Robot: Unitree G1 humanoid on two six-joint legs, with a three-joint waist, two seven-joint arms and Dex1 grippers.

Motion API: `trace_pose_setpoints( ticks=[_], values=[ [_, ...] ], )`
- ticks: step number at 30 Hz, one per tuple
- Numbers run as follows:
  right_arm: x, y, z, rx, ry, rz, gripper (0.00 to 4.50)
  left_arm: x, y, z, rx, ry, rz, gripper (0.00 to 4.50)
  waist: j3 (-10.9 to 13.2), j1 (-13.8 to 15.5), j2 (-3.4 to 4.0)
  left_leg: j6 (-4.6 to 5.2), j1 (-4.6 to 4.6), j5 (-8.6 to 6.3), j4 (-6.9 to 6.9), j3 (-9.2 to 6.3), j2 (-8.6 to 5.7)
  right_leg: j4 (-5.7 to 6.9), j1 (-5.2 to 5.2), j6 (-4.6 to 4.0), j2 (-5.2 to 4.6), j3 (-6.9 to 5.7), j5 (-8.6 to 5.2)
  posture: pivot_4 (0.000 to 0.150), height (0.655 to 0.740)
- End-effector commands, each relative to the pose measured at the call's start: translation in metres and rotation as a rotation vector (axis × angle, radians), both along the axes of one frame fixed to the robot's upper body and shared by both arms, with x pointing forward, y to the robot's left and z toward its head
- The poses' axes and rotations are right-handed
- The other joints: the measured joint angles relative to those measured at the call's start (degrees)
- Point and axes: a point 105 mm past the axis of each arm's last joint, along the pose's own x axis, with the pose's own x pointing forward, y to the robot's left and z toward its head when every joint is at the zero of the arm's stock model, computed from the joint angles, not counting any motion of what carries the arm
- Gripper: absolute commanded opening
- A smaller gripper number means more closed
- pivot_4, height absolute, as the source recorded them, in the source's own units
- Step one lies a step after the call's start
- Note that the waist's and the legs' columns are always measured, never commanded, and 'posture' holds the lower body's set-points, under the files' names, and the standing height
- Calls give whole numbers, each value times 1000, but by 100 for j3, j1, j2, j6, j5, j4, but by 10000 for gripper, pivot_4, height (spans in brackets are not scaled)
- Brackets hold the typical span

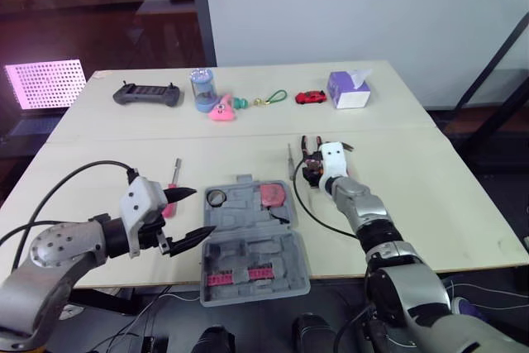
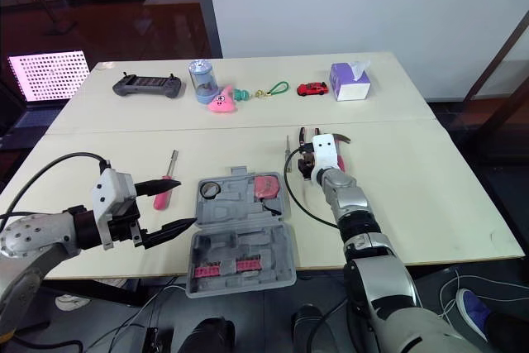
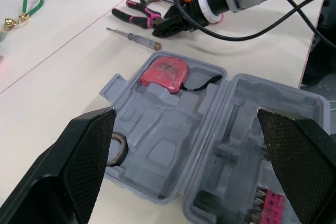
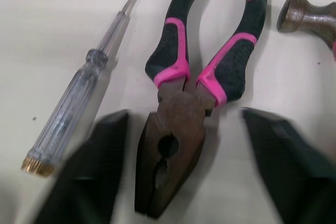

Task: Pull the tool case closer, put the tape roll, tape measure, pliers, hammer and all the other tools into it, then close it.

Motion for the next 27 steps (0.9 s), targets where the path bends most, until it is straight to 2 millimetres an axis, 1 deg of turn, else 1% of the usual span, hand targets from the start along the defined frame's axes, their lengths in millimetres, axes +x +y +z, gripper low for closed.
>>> trace_pose_setpoints(
  ticks=[1, 2, 7, 10, 12, 13, 14, 15, 17, 19, 23, 25, 27],
  values=[
    [4, 6, 3, 28, -18, 7, 13676, 2, 1, 8, 13, -40, 5, 45000, 0, -8, 0, 0, 1, 0, 0, 0, 0, 0, 0, 0, 0, 0, 0, 1500, 7400],
    [5, 4, 3, 28, -19, 1, 10090, 2, 1, 7, 13, -40, 7, 45000, -1, -21, 0, 0, 0, 0, 0, 0, 0, 0, 0, 0, 0, 0, 0, 1500, 7400],
    [5, 3, 4, 38, -28, -1, 9809, 1, 2, 5, 8, -36, 17, 45000, -1, -49, 1, -1, 1, 0, 0, 0, 0, 2, 1, 0, 0, 0, 0, 1500, 7400],
    [9, -1, 23, 65, -104, 5, 9809, 3, 5, 1, 2, -32, 34, 45000, 0, -57, 2, -1, 1, 1, 0, 0, 0, 2, 1, 0, 0, 0, 0, 1500, 7400],
    [11, -1, 51, 83, -204, 50, 9809, 5, 10, -5, 7, -25, 51, 45000, 1, -61, 4, -1, 0, 1, 0, 0, 0, 2, -1, 0, 0, 0, 0, 1500, 7400],
    [11, -1, 59, 86, -233, 67, 9809, 5, 11, -6, 9, -24, 54, 45000, 3, -58, 8, -1, -1, 1, 0, 0, 0, 2, -2, 0, 0, 1, 0, 1500, 7400],
    [9, -2, 72, 91, -270, 101, 9809, 6, 14, -8, 6, -22, 61, 45000, 5, -58, 11, -1, -5, 1, 0, 0, 0, 2, -6, 0, -1, 1, 0, 1500, 7400],
    [8, -2, 79, 94, -290, 123, 9809, 6, 15, -9, 3, -22, 65, 45000, 8, -52, 14, -1, -6, 1, 0, 0, 0, 2, -6, 0, -1, 1, 0, 1500, 7400],
    [-3, 3, 103, 57, -338, 282, 9809, 6, 22, -14, 6, -12, 72, 45000, 8, -38, 15, -1, -7, 1, 0, 0, 0, 2, -7, 0, -1, 1, 0, 1500, 7400],
    [-16, 8, 113, -4, -335, 427, 9809, 5, 26, -17, 10, -7, 74, 45000, 11, -1, 19, -1, -8, 0, 0, 0, 0, 2, -7, 0, -1, 1, 0, 1500, 7400],
    [-60, 23, 119, -197, -264, 829, 9809, 0, 40, -25, 14, 13, 77, 45000, 9, 19, 17, 4, -4, -2, -1, 0, 0, -1, -5, 0, -1, 1, 0, 1500, 7400],
    [-78, 27, 119, -267, -216, 975, 9809, -2, 50, -29, 16, 22, 97, 45000, 10, 19, 17, 4, -4, -2, 0, 1, 0, -1, -5, 0, -1, 1, 0, 1500, 7400],
    [-92, 31, 115, -337, -156, 1096, 9809, -5, 60, -34, 26, 32, 114, 45000, 11, 23, 17, 4, -5, -2, 1, 1, 0, -1, -5, 0, -1, 1, 0, 1500, 7400]
  ],
)
